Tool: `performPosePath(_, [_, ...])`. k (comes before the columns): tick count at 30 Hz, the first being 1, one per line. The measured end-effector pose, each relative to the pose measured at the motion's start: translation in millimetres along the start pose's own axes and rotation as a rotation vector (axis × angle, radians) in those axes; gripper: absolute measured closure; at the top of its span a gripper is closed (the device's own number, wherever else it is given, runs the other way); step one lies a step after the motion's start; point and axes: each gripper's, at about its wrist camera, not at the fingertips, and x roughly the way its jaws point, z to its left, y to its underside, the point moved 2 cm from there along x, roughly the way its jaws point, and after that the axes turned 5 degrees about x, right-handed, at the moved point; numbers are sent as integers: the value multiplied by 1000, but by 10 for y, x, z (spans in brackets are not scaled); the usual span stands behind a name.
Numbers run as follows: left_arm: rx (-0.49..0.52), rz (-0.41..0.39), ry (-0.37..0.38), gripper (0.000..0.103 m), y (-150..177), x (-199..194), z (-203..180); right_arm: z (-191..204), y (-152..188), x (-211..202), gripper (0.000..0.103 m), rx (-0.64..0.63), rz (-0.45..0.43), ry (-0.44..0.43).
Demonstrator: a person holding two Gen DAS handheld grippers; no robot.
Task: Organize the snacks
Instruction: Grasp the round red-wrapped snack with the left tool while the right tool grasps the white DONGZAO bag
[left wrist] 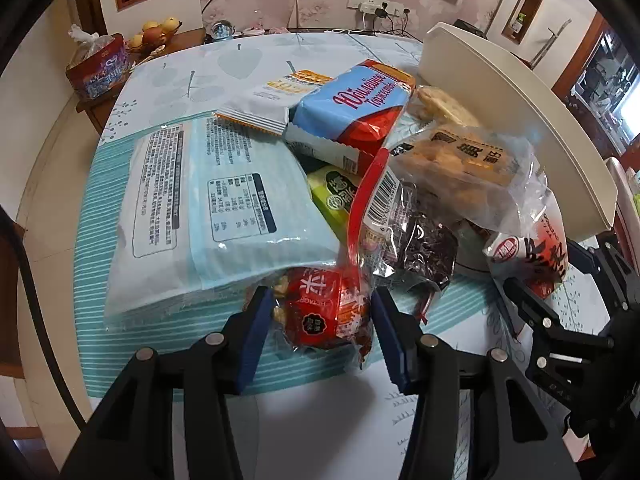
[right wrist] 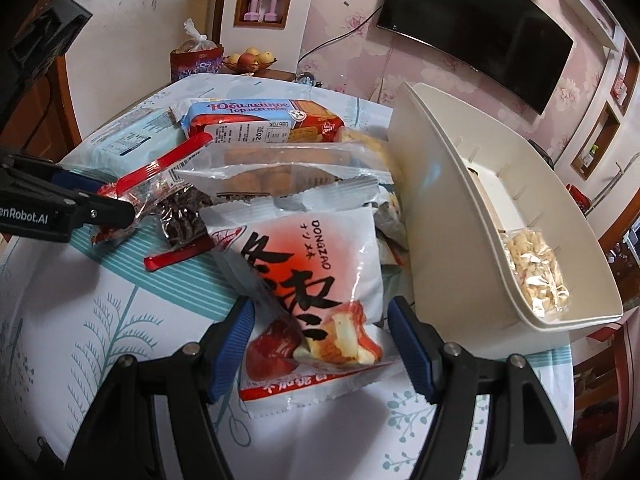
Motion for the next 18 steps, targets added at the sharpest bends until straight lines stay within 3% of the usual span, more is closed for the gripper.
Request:
performPosePath(4, [-2, 6, 3, 53, 30, -12, -12, 2, -30, 23, 35, 0, -1, -9])
performPosePath(13, [-36, 37, -11, 54, 128, -81, -79, -56, -47, 9, 49, 0, 8, -51])
performPosePath(18, [-71, 52, -39, 54, 201, -190, -149, -74, -26, -29, 51, -4, 25, -73])
